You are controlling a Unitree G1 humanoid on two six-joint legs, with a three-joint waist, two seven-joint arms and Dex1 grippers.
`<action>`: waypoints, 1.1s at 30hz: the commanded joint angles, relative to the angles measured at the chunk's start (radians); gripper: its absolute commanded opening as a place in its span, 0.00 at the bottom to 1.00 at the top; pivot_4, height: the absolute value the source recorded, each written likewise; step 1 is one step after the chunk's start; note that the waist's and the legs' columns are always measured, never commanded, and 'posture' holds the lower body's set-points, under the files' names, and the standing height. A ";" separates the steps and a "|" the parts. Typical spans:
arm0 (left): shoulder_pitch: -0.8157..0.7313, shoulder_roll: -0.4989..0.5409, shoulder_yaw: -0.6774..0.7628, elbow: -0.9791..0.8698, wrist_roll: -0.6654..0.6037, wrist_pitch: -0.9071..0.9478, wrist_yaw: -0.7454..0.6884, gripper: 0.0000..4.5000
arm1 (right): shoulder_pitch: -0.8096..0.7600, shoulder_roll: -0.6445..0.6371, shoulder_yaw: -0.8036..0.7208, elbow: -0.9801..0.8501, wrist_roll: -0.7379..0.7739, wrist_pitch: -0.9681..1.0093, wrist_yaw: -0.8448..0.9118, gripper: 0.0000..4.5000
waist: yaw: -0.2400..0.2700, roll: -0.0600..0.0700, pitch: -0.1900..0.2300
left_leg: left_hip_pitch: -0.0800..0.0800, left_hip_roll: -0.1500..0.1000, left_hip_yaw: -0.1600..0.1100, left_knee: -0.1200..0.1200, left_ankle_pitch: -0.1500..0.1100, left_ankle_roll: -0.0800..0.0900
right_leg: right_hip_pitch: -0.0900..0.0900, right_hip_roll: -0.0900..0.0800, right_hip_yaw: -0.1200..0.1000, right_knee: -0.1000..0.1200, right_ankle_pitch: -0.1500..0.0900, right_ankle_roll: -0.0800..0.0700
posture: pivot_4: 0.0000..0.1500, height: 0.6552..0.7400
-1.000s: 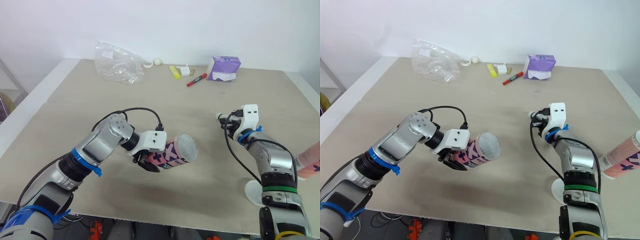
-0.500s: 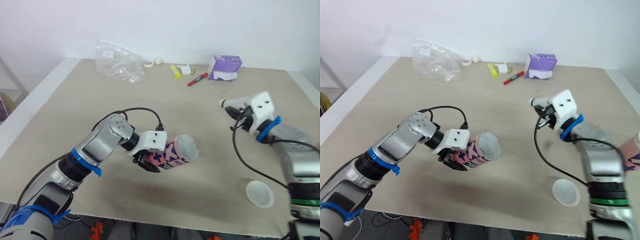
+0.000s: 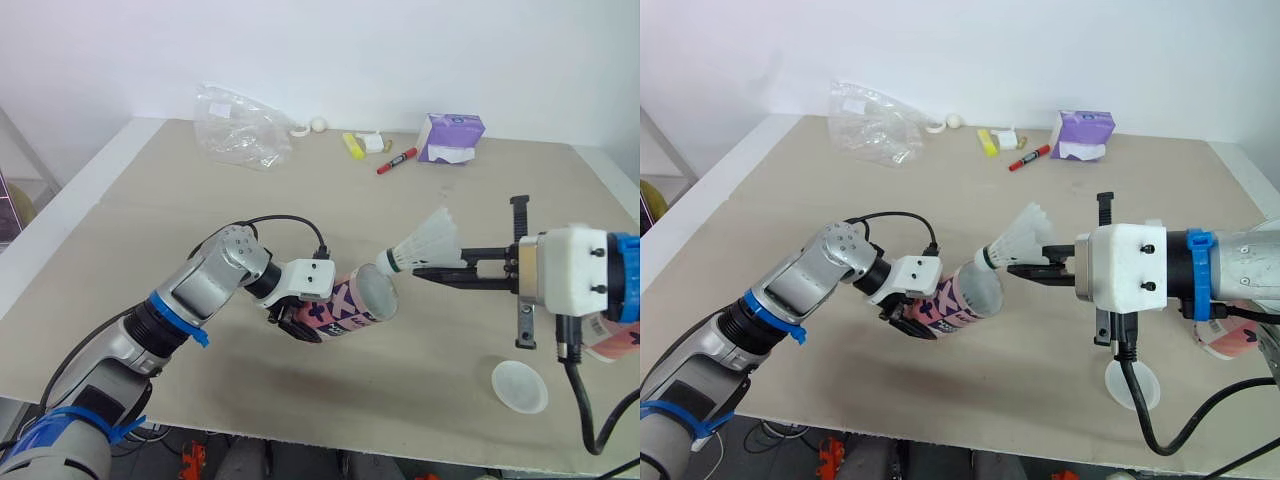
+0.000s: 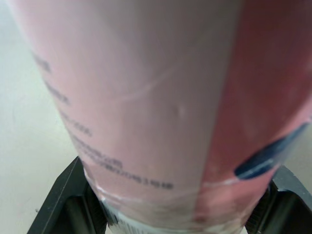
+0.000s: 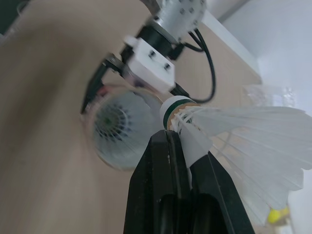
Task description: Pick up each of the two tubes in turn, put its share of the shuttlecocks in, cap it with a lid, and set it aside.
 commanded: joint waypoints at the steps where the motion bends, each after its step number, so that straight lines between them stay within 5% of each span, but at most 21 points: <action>1: -0.002 0.001 -0.028 0.040 0.040 -0.003 0.019 0.63 | -0.010 0.023 0.085 -0.003 -0.084 -0.066 -0.006 0.02 | 0.000 0.000 0.000 | 0.000 0.000 0.001 0.000 0.000 0.000 | 0.000 -0.001 0.000 0.000 0.000 0.000 | 1.00 1.00; 9: 0.006 0.012 -0.022 0.029 0.041 0.002 0.017 0.63 | -0.046 0.051 0.202 0.051 -0.182 -0.152 0.033 0.02 | 0.001 -0.001 0.000 | -0.003 -0.002 0.002 0.000 0.000 0.000 | -0.002 -0.003 0.000 0.000 0.000 0.001 | 1.00 1.00; 13: 0.014 0.016 -0.021 0.017 0.039 0.011 0.019 0.63 | -0.078 0.046 0.172 0.039 -0.097 -0.081 0.045 0.33 | 0.001 -0.001 0.000 | -0.003 -0.001 0.001 0.000 0.000 0.000 | -0.002 -0.003 -0.001 0.000 0.000 0.001 | 1.00 1.00; 19: 0.012 0.012 -0.021 0.023 0.039 0.012 0.023 0.63 | -0.096 0.023 0.020 0.040 0.144 0.138 0.000 0.99 | 0.001 -0.002 0.001 | -0.004 -0.001 0.001 0.000 0.000 0.000 | -0.002 -0.003 -0.002 0.000 0.000 0.001 | 1.00 1.00; 24: 0.011 0.007 -0.022 0.028 0.039 0.008 0.024 0.63 | -0.094 -0.013 -0.078 0.107 0.247 0.294 -0.041 0.99 | 0.001 -0.002 0.001 | -0.004 -0.001 0.001 0.000 0.000 0.000 | -0.002 -0.003 -0.002 0.000 0.000 0.001 | 1.00 1.00; 26: 0.009 0.004 -0.022 0.031 0.038 0.007 0.025 0.63 | -0.085 -0.019 -0.062 0.129 0.201 0.275 -0.039 0.88 | 0.001 -0.002 0.000 | -0.003 -0.001 0.001 0.000 0.000 0.000 | -0.002 -0.003 -0.002 0.000 0.000 0.001 | 1.00 1.00; 33: 0.008 0.003 -0.023 0.032 0.041 0.004 0.025 0.63 | -0.176 0.052 0.155 0.051 0.123 0.266 -0.076 0.16 | 0.000 -0.001 0.000 | -0.003 -0.001 0.002 0.000 0.000 0.000 | -0.003 -0.003 -0.002 0.000 0.000 0.001 | 1.00 1.00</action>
